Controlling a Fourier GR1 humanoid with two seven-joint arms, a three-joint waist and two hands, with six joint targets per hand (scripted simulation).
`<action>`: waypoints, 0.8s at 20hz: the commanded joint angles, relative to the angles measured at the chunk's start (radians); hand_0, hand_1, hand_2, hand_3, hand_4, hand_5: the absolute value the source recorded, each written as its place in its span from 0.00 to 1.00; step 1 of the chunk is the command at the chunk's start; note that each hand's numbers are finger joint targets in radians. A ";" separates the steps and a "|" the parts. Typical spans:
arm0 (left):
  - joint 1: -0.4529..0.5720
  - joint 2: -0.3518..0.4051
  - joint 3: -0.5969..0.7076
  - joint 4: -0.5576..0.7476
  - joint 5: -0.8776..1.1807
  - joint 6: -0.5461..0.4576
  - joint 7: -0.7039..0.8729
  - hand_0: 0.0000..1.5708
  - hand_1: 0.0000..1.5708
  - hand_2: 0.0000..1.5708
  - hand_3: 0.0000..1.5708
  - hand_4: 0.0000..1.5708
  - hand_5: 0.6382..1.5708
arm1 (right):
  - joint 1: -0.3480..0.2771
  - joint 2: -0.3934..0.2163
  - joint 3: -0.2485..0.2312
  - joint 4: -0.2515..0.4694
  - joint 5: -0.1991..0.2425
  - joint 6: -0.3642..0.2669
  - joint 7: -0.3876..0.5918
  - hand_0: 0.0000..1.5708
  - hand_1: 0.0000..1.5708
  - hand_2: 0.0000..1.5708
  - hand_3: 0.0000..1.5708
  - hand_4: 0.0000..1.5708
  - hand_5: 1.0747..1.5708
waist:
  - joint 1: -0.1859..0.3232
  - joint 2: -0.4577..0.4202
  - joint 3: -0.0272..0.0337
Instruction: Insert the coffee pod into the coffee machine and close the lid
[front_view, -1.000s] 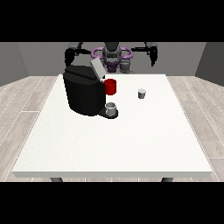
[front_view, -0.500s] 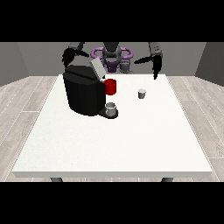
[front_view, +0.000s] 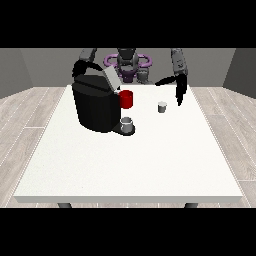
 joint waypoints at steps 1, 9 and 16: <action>-0.040 -0.045 -0.026 0.101 -0.074 0.077 -0.039 0.00 0.00 0.00 0.00 0.00 1.00 | -0.004 0.002 0.011 0.016 0.007 0.006 -0.006 0.00 0.00 0.00 0.00 0.22 1.00 | -0.025 0.022 -0.0002; -0.079 -0.009 -0.070 0.209 -0.172 0.056 -0.128 0.00 0.00 0.29 0.00 0.00 1.00 | -0.082 0.008 -0.009 0.096 0.032 -0.063 0.012 0.00 0.00 0.00 0.00 0.25 1.00 | 0.025 0.049 -0.0002; -0.128 0.055 -0.030 0.333 -0.208 0.053 -0.080 0.48 0.48 0.52 0.33 0.00 1.00 | -0.060 -0.031 -0.005 0.098 0.040 -0.017 0.084 0.00 0.00 0.00 0.00 0.27 1.00 | -0.017 0.024 -0.0004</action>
